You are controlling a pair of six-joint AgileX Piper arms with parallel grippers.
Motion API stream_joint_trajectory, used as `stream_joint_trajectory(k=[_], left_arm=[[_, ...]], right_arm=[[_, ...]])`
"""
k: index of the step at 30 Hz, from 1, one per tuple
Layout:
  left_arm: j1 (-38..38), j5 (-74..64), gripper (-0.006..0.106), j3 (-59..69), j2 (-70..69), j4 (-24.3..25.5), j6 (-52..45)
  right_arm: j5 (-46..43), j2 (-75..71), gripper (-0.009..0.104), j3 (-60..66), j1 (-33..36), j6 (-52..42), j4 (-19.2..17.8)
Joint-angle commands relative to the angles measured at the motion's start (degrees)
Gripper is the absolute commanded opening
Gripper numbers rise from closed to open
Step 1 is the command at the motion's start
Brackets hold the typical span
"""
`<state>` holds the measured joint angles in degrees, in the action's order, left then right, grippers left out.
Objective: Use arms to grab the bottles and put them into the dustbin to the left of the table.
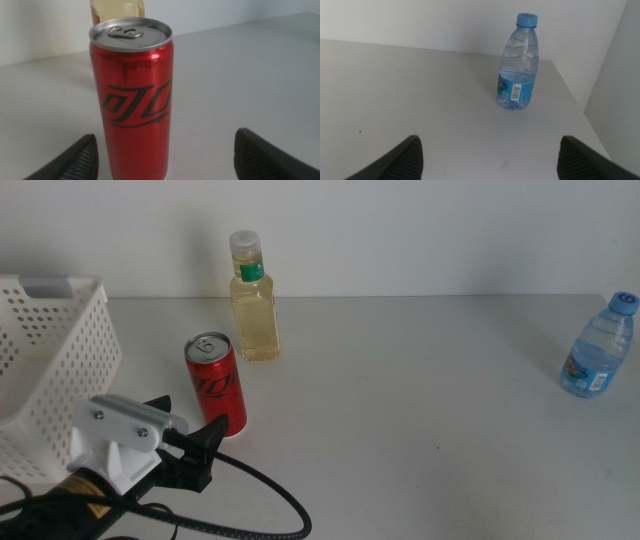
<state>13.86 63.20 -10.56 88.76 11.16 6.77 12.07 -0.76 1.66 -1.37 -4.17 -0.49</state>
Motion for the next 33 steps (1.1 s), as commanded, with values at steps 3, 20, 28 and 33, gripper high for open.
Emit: stream_joint_trajectory(k=[3, 20, 28, 33], left_arm=[[0.40, 4.27, 0.092, -4.51, 2.34, -0.33, 0.86], [0.29, 4.57, 0.092, -14.96, 12.75, -1.63, 0.86], [0.29, 5.47, 0.092, -18.85, 17.69, -1.92, 0.86], [0.29, 6.40, 0.092, -21.20, 20.57, -1.92, 0.86]], right_arm=[[-4.22, -1.28, 0.094, -0.53, -0.38, -0.31, -0.70], [-4.22, -1.28, 0.094, -0.53, -0.38, -0.31, -0.70], [-4.22, -1.28, 0.094, -0.53, -0.38, -0.31, -0.70], [-4.22, -1.28, 0.094, -0.53, -0.38, -0.31, -0.70]])
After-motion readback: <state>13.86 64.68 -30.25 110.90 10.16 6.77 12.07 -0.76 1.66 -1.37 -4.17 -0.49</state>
